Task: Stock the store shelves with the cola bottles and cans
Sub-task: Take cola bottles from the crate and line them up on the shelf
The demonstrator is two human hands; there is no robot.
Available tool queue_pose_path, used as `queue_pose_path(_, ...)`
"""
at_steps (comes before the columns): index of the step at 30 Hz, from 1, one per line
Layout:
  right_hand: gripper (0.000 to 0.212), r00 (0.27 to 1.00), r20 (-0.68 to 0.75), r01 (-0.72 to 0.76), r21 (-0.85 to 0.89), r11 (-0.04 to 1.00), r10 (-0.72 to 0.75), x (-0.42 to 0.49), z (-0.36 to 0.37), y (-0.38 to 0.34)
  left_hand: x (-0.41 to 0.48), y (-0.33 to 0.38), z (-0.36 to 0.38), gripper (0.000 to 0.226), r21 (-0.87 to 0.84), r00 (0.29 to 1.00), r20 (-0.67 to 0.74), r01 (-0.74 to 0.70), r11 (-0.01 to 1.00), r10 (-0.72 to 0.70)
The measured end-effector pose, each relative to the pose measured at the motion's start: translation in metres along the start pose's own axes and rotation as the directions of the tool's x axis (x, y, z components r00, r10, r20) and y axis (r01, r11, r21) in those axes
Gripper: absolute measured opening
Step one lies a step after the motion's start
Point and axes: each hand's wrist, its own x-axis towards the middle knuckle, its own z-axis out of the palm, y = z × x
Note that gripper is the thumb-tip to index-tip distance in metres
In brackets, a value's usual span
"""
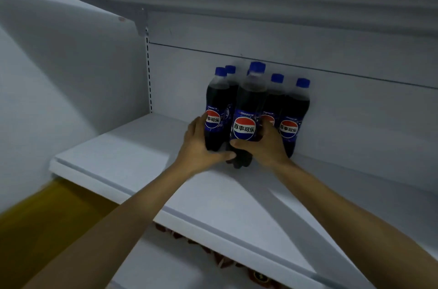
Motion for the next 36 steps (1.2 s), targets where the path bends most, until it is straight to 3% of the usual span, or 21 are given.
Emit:
queue_pose_path(7, 0.081, 1.0, -0.028, 0.011, -0.004, 1.0, -0.011, 0.028, 0.011, 0.038, 0.025, -0.021, 0.032, 0.118, -0.039, 0.991, 0.025, 0.135, 0.99, -0.134)
queue_pose_path(11, 0.08, 1.0, -0.009, 0.005, 0.006, 1.0, -0.005, 0.035, 0.021, 0.047, 0.029, -0.032, 0.043, 0.116, 0.035, 0.984, -0.011, 0.178, 0.983, -0.178)
queue_pose_path(19, 0.078, 0.998, -0.063, 0.02, 0.007, 1.0, -0.02, 0.032, 0.029, 0.058, 0.033, -0.036, 0.045, 0.108, 0.052, 0.974, -0.074, 0.217, 0.975, -0.213)
queue_pose_path(24, 0.07, 0.999, -0.042, -0.035, -0.048, 0.998, 0.033, 0.024, 0.03, 0.069, 0.034, -0.034, 0.044, 0.106, 0.108, 0.974, -0.051, 0.225, 0.968, -0.22)
queue_pose_path(36, 0.067, 0.991, -0.059, -0.125, -0.053, 0.991, 0.122, 0.04, 0.037, 0.065, 0.031, -0.028, 0.038, 0.103, 0.067, 0.972, -0.003, 0.234, 0.97, -0.235)
